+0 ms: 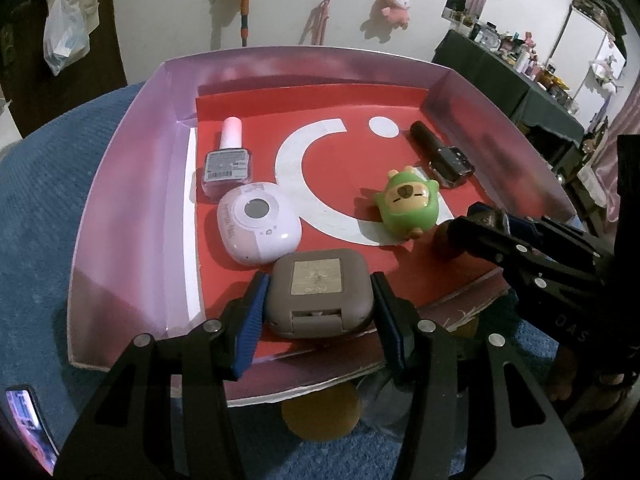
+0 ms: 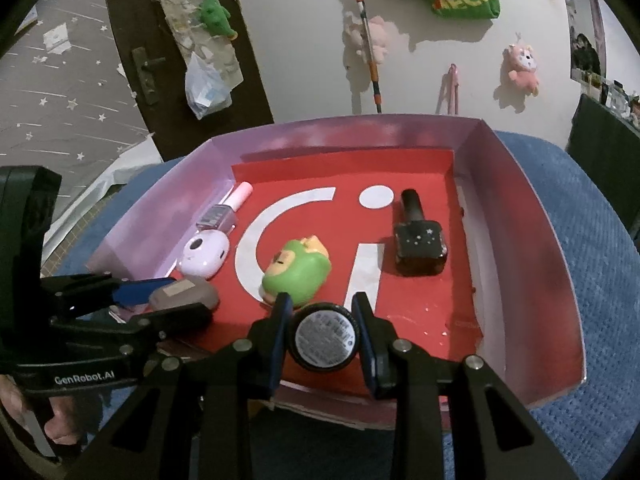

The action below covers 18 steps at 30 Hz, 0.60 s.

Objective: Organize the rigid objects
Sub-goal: 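Lower the case and jar onto the tray floor and open both grippers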

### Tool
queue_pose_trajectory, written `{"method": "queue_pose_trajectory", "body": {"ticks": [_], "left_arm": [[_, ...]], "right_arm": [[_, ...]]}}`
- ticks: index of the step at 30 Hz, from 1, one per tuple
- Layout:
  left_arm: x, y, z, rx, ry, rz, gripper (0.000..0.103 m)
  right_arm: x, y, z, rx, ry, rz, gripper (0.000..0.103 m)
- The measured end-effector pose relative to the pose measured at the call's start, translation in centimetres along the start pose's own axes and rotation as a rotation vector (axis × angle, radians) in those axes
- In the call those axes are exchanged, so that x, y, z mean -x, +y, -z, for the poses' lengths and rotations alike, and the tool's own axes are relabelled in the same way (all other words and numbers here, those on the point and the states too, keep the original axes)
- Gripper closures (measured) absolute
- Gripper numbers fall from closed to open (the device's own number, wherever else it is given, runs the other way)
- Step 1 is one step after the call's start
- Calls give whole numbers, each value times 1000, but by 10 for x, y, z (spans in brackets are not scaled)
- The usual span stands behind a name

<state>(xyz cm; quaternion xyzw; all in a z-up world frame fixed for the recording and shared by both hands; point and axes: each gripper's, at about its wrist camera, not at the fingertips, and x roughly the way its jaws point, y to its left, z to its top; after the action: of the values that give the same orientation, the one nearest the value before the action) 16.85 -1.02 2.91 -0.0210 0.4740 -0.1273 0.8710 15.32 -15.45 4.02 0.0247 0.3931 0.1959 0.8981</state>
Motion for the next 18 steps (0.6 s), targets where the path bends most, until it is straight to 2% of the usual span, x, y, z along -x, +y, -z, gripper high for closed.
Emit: {"method": "queue_pose_trajectory", "body": {"ticks": [8,18], "left_arm": [[-1,3,-2,10,2,7,55],[-11,4,-15,19,-11,-33,54]], "right_arm": [[-4,4,8,27,83,21,70],[-19,-2,-2,-6,81,39,70]]}}
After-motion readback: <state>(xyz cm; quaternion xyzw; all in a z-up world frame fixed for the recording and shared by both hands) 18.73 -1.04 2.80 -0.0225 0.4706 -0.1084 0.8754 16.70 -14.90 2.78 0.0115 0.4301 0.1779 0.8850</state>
